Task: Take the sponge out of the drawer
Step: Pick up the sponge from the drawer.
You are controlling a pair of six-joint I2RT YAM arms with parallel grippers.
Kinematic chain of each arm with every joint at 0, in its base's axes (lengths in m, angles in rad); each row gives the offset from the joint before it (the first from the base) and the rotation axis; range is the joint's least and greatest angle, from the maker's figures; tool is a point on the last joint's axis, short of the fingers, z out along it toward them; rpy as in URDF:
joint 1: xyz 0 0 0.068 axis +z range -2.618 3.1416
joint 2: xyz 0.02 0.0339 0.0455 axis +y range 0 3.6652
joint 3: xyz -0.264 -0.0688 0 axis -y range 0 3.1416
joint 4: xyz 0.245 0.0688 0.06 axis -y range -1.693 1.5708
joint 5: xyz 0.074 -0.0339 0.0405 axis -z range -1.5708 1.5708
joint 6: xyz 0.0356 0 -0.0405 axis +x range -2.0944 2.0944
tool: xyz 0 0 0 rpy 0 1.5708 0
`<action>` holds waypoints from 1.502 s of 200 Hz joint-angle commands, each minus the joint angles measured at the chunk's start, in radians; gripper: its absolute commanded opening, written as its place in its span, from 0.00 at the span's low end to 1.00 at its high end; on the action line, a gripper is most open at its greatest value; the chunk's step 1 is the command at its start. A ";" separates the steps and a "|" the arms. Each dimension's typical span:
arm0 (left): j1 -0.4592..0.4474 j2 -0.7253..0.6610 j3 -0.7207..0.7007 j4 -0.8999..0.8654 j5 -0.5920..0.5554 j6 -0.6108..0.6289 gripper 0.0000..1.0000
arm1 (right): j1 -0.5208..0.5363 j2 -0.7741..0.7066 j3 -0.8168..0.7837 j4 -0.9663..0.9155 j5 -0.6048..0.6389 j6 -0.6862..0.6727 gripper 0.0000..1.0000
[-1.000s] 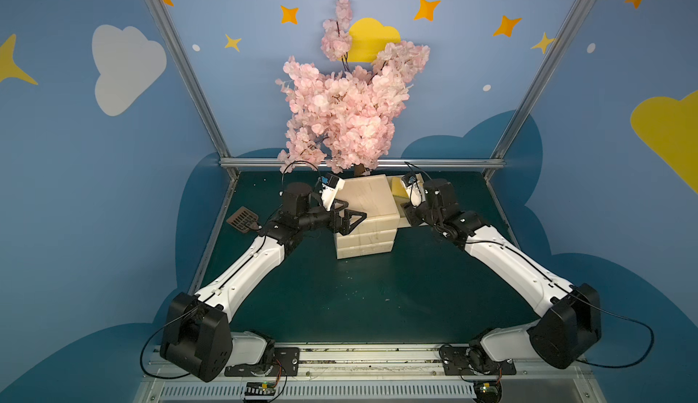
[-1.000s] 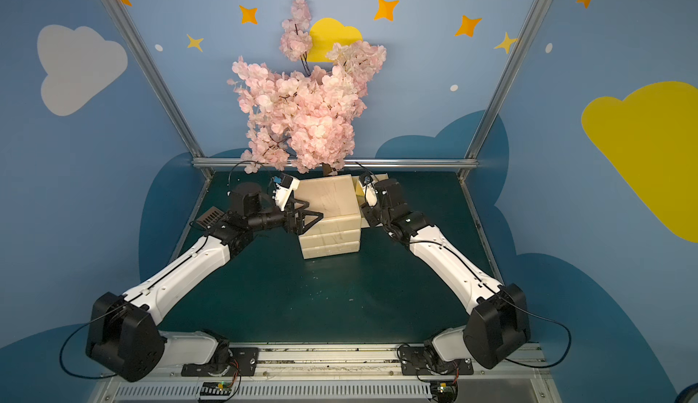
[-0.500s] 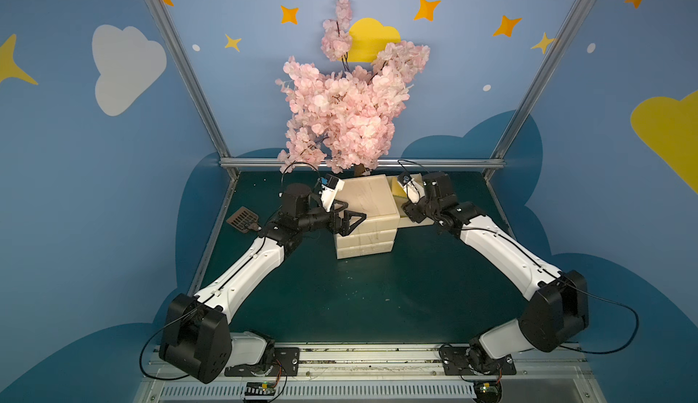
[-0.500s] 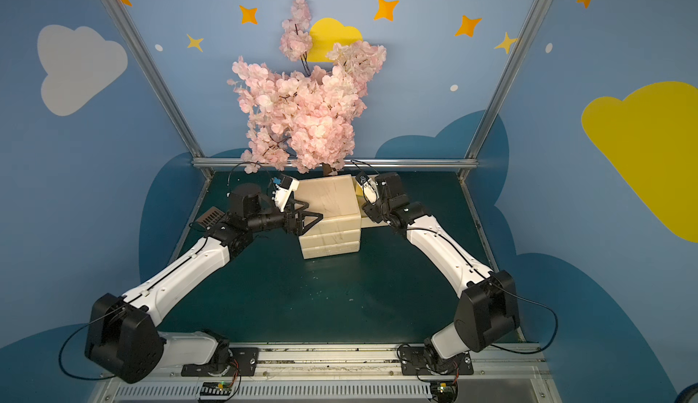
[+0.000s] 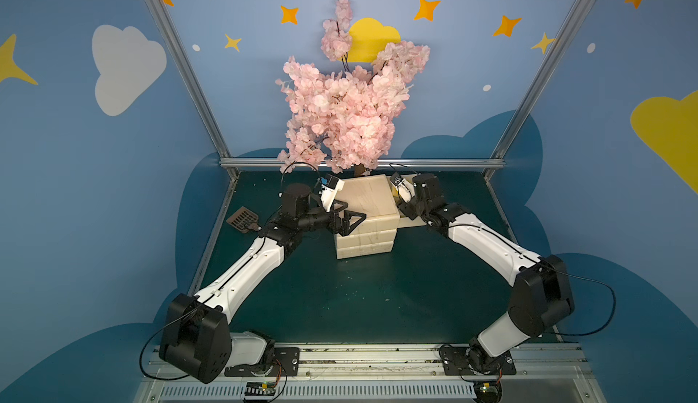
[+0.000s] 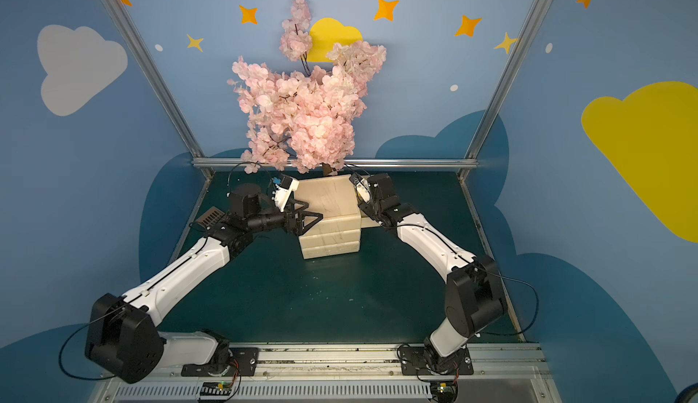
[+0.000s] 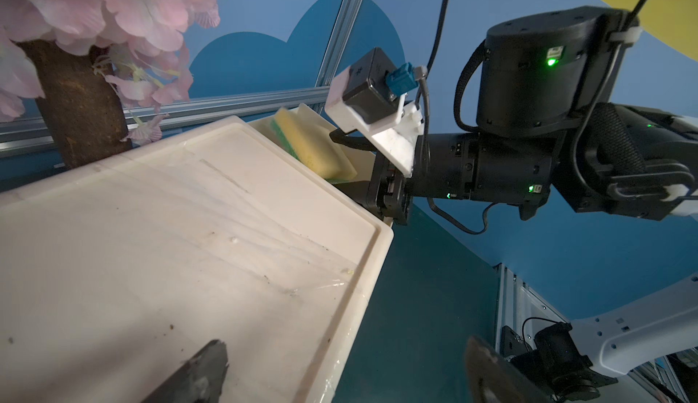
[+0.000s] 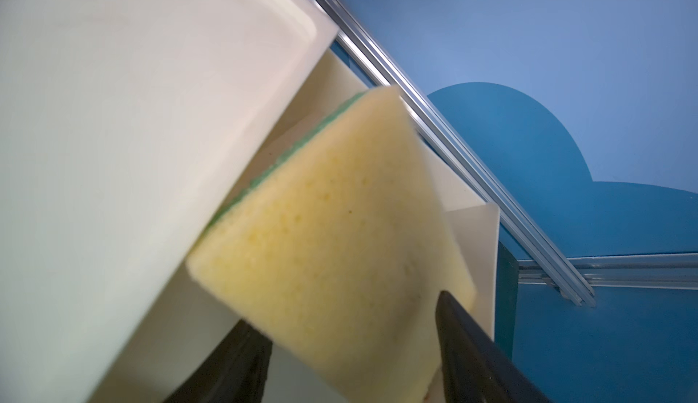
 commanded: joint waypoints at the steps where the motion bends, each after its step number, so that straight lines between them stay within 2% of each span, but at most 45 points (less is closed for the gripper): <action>1: 0.006 -0.004 0.001 0.010 0.000 0.008 0.98 | 0.009 -0.005 -0.013 0.077 0.039 -0.005 0.66; 49: 0.005 -0.001 -0.004 0.014 0.001 0.004 0.98 | 0.004 0.026 0.007 0.075 0.032 0.005 0.44; 82: 0.006 -0.008 -0.008 0.014 -0.002 0.005 0.98 | -0.008 0.048 0.036 0.007 -0.039 0.015 0.46; 113: 0.005 -0.007 -0.007 0.014 -0.003 0.004 0.98 | -0.020 0.061 0.060 -0.050 -0.077 0.023 0.55; 140: 0.006 -0.002 -0.006 0.016 -0.002 0.001 0.98 | -0.042 0.085 0.086 -0.074 -0.107 0.037 0.55; 157: 0.005 -0.003 -0.007 0.016 -0.004 0.000 0.98 | -0.055 0.104 0.109 -0.097 -0.121 0.039 0.45; 188: 0.006 -0.007 -0.007 0.015 -0.006 0.001 0.98 | -0.063 0.122 0.132 -0.129 -0.138 0.044 0.12; 215: 0.005 -0.002 -0.006 0.005 -0.006 -0.002 0.98 | -0.064 0.120 0.127 -0.129 -0.130 0.049 0.00; 249: 0.004 -0.025 -0.019 -0.043 -0.058 -0.020 0.98 | -0.063 0.083 0.108 -0.115 -0.131 0.060 0.00; 300: -0.010 -0.106 0.008 -0.260 -0.247 -0.045 0.99 | -0.052 -0.010 0.069 -0.142 -0.137 0.069 0.00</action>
